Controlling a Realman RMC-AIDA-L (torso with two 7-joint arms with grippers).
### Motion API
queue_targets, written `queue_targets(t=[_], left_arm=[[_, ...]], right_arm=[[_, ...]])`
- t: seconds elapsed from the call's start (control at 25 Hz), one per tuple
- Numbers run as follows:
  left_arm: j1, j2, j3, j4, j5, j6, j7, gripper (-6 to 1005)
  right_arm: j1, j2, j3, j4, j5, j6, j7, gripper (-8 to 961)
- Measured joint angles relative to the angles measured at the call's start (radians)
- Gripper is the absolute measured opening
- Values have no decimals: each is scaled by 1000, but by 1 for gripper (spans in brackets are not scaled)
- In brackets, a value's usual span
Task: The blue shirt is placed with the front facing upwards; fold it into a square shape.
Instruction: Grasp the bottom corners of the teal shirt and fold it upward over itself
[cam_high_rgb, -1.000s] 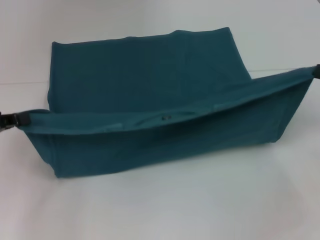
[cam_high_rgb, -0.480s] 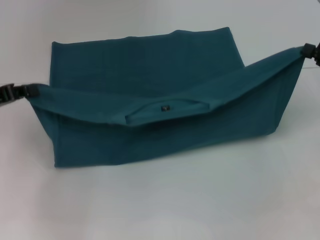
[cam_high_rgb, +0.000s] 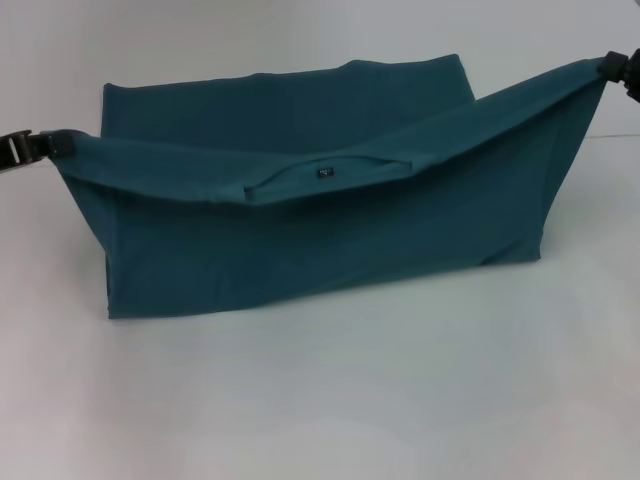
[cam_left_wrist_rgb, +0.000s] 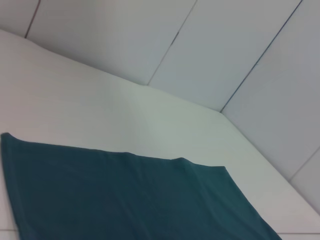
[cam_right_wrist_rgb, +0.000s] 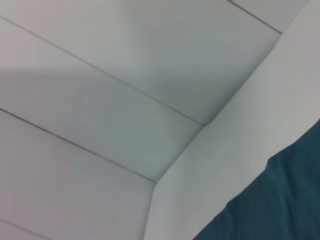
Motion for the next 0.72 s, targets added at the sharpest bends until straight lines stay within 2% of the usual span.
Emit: queue_targets(t=[0.72], left_arm=[[-58, 6, 6, 98, 0, -145, 90, 24]], right_arm=[[66, 14, -17, 72, 9, 170, -80, 10]])
